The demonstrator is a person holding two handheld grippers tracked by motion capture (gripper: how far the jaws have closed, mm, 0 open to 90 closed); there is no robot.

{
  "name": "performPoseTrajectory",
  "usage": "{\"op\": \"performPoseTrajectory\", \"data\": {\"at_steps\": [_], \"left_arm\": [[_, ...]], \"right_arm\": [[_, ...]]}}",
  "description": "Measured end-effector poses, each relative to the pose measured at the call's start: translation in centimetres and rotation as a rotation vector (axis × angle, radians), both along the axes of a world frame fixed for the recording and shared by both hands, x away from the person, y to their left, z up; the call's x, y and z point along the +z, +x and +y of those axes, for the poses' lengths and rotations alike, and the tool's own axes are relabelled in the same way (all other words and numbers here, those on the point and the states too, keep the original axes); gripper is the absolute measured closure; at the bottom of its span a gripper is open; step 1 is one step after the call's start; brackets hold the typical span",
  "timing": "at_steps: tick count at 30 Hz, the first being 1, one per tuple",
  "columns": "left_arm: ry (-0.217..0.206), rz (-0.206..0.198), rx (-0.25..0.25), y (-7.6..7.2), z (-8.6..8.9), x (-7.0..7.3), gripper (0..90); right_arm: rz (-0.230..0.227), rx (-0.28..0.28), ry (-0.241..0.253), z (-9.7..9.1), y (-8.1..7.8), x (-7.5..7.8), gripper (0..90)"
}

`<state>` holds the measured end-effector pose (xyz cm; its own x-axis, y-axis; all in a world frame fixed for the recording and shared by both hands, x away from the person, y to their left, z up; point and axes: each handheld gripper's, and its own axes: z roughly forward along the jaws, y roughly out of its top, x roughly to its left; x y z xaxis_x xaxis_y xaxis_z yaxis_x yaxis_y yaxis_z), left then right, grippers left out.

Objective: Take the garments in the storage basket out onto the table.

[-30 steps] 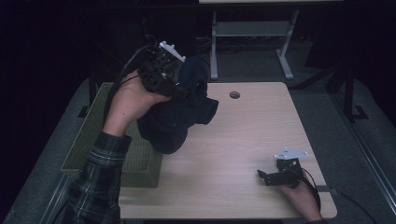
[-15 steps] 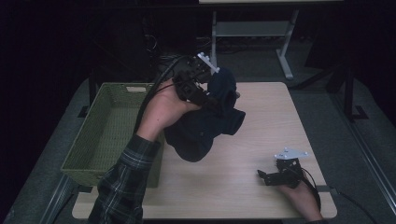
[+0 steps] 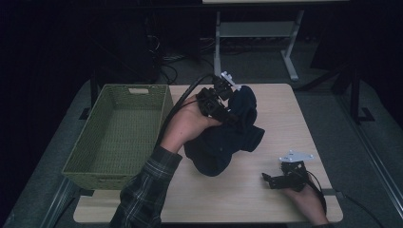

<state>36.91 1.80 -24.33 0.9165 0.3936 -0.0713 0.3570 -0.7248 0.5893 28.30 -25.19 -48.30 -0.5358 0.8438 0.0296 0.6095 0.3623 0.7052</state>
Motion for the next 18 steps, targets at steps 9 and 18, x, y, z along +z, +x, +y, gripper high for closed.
{"op": "performPoseTrajectory", "data": {"at_steps": [9, 18], "left_arm": [[-0.008, 0.055, -0.03, 0.3, -1.7, -3.6, 72.2], [-0.011, 0.119, -0.054, 1.7, -2.8, -7.8, 72.2]], "right_arm": [[0.002, -0.001, 0.0, 0.0, 0.0, 0.0, 2.9], [0.0, 0.0, 0.001, 0.0, 0.0, 0.0, 2.9]]}}
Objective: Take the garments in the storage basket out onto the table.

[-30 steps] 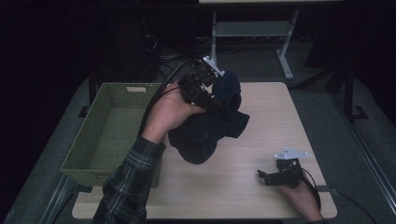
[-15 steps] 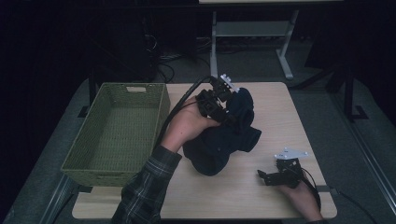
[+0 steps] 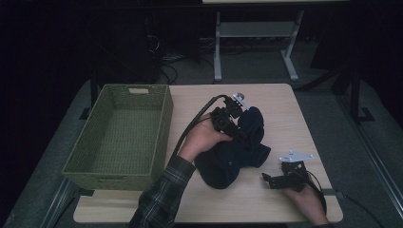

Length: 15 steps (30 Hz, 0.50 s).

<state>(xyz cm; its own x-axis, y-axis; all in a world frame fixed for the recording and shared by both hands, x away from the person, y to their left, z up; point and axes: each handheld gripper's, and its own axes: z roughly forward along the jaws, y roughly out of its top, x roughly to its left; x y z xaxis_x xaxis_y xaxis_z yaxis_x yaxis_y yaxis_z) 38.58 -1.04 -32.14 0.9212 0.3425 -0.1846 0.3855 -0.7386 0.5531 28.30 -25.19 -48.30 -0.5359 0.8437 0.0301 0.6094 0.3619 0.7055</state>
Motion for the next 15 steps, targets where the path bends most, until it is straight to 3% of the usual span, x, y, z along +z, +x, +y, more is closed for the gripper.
{"op": "performPoseTrajectory", "data": {"at_steps": [10, 15], "left_arm": [[-0.005, 0.019, 0.025, 2.5, 0.2, -3.9, 71.9], [0.032, 0.02, 0.057, 3.4, 0.5, -5.2, 70.8]], "right_arm": [[0.002, 0.0, -0.003, 0.0, 0.0, 0.0, 2.9], [0.004, -0.001, -0.001, 0.0, 0.0, 0.0, 2.9]]}}
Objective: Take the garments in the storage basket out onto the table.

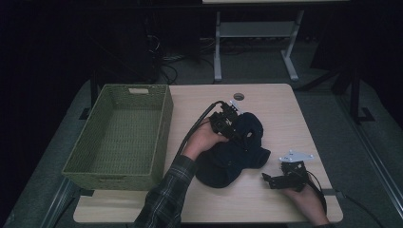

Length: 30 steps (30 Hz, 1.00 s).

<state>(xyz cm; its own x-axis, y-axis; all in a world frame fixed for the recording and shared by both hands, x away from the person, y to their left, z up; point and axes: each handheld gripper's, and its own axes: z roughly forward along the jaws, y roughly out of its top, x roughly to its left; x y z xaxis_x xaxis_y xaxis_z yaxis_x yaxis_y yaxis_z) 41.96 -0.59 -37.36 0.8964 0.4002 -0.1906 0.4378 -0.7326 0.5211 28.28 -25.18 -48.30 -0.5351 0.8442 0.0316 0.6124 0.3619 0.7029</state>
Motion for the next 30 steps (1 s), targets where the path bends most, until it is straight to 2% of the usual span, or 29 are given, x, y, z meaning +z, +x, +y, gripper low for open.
{"op": "performPoseTrajectory", "data": {"at_steps": [9, 15, 20, 23, 24, 27, 30], "left_arm": [[0.081, -0.035, 0.048, 2.2, 0.1, -2.7, 69.7], [0.125, -0.033, 0.106, 3.6, 0.5, -4.4, 66.4], [0.153, -0.037, 0.137, 4.6, 1.0, -5.6, 64.3], [0.19, -0.044, 0.142, 4.9, 1.1, -6.2, 61.5], [0.182, -0.046, 0.154, 5.0, 1.0, -6.4, 59.7], [0.189, -0.064, 0.156, 4.9, 1.2, -6.1, 51.9], [0.19, -0.114, 0.158, 4.6, 1.3, -5.1, 40.6]], "right_arm": [[-0.006, 0.003, 0.003, 0.0, 0.0, 0.0, 2.9], [-0.002, 0.001, 0.0, 0.0, 0.0, 0.0, 2.9], [-0.008, 0.004, 0.0, 0.0, 0.0, 0.0, 2.9], [-0.006, 0.003, 0.002, 0.0, 0.0, 0.0, 2.9], [-0.002, 0.002, -0.002, 0.0, 0.0, 0.0, 2.9], [-0.002, 0.002, -0.001, 0.0, 0.0, 0.0, 2.9], [-0.008, 0.004, 0.001, 0.0, 0.0, 0.0, 2.9]]}}
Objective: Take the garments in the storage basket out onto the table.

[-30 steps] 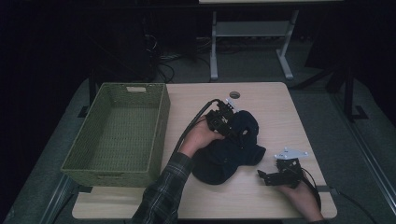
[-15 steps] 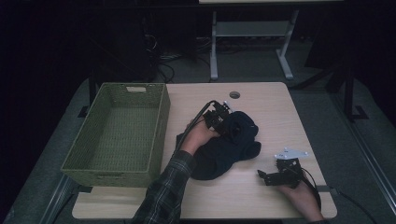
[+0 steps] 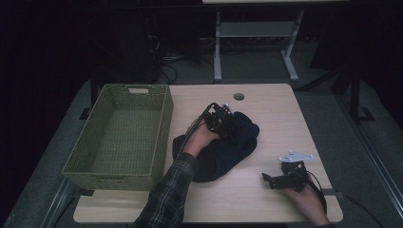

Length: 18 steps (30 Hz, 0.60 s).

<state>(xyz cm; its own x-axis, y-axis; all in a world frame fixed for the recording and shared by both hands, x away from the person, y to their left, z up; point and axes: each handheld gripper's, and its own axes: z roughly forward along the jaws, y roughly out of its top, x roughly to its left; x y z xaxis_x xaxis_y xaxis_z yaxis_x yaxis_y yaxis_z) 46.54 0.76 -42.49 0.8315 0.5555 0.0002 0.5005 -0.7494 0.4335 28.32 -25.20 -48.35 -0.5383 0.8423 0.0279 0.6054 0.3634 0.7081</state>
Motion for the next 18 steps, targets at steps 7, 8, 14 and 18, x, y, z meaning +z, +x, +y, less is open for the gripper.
{"op": "performPoseTrajectory", "data": {"at_steps": [7, 8, 14, 18], "left_arm": [[-0.045, -0.057, 0.018, -1.4, 1.4, 3.5, 35.4], [-0.057, -0.065, 0.019, -1.7, 1.7, 3.9, 34.9], [-0.112, -0.061, 0.041, -3.6, 3.6, 6.1, 46.2], [-0.108, -0.066, 0.022, -5.6, 4.8, 6.6, 67.1]], "right_arm": [[0.004, -0.003, 0.004, 0.0, 0.0, 0.0, 2.9], [0.001, -0.002, 0.002, 0.0, 0.0, 0.0, 2.9], [0.006, -0.002, -0.001, 0.0, 0.0, 0.0, 2.9], [0.005, -0.001, -0.003, 0.0, 0.0, 0.0, 2.9]]}}
